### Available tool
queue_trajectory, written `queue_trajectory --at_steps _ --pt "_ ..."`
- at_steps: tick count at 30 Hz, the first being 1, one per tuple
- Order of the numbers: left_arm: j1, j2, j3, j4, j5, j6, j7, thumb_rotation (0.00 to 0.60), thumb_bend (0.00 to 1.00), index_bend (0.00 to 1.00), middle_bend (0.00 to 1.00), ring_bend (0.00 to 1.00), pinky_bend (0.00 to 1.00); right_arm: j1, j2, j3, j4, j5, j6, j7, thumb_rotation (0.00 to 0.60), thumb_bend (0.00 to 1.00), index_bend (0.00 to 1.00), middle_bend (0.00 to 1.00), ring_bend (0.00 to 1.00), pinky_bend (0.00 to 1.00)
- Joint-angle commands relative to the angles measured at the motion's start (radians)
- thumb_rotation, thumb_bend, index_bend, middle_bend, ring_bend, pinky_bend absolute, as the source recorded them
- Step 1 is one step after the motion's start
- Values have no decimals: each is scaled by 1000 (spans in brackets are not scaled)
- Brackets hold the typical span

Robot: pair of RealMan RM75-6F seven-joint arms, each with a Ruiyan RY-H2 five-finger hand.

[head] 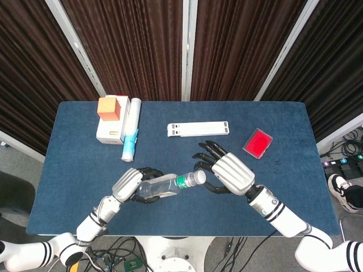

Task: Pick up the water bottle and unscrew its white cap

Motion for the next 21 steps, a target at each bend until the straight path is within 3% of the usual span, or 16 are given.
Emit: queue_trajectory --at_steps 1,9,17,21 --pt "-3 13 13 20 -20 -40 27 600 432 457 461 381 501 -12 11 -2 5 5 12 7 600 369 539 209 0 0" --pt "6 11 40 135 -158 -203 308 600 417 433 426 347 382 -55 60 -48 34 54 -11 13 600 369 539 197 0 0" --pt "13 14 16 88 -234 -227 484 600 245 146 169 86 207 -64 28 -83 103 82 -60 -8 600 371 536 188 0 0" --pt "39 50 12 30 -235 -180 506 600 225 104 137 65 180 -54 -23 -95 155 107 -103 -26 600 371 521 178 0 0"
